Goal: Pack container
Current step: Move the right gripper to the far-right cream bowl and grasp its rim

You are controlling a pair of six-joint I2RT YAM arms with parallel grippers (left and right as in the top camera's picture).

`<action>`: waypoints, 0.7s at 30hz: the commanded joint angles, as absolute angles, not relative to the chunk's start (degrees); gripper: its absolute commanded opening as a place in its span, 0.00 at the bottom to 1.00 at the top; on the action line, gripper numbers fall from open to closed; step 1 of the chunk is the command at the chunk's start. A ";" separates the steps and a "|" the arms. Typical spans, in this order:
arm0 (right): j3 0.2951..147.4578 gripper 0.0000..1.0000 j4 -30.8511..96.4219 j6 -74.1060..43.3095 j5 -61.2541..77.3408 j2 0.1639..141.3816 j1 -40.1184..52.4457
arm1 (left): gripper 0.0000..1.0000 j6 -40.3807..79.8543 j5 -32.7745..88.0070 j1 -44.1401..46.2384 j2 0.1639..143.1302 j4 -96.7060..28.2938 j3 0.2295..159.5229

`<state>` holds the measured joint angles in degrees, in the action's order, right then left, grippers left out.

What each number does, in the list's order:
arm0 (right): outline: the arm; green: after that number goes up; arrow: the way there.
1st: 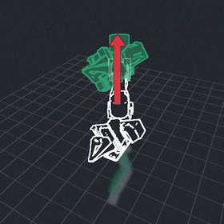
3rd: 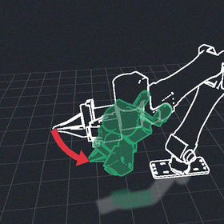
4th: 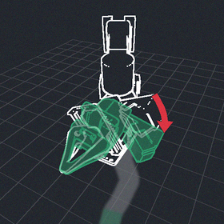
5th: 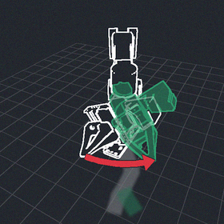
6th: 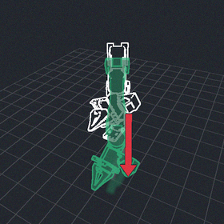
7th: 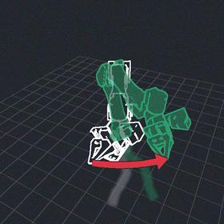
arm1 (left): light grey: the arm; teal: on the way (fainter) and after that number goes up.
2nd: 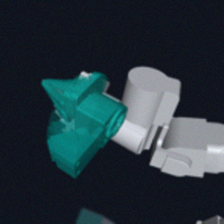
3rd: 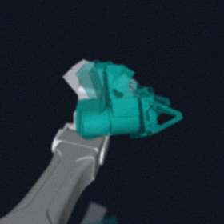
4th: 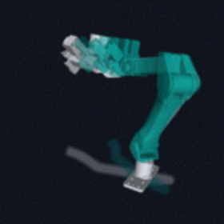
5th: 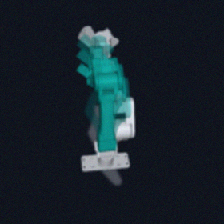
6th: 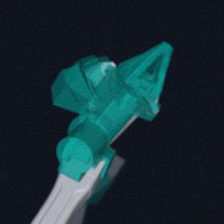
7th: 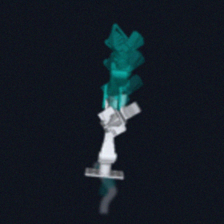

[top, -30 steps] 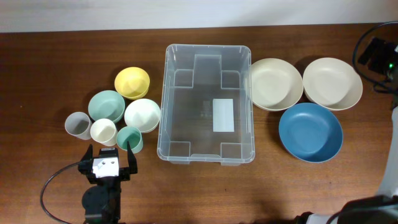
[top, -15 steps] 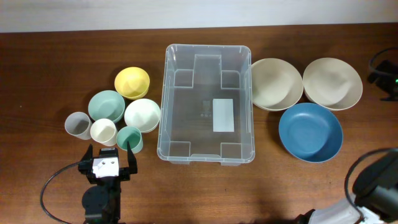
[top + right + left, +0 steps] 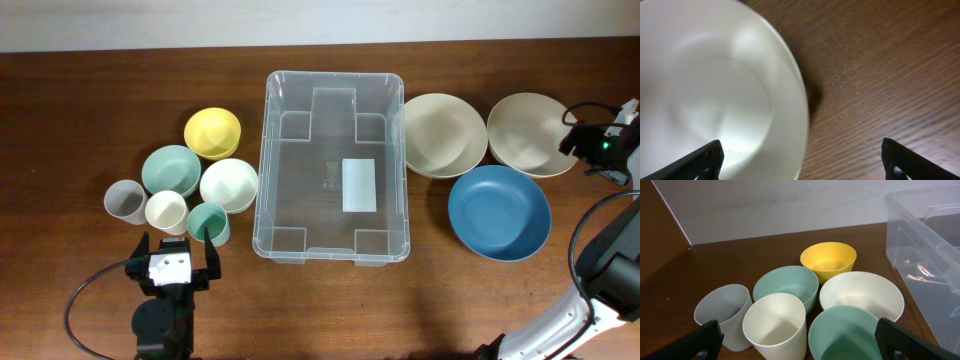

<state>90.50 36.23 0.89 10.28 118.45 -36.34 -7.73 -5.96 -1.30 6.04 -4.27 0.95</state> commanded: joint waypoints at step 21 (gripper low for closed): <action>90.91 0.71 32.14 0.58 17.39 126.63 -36.12 | 0.99 -8.47 -5.34 -1.23 5.82 -4.14 0.51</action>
<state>90.50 32.47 1.43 16.64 124.42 -36.34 -7.73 -5.96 -1.30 6.04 -4.27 0.95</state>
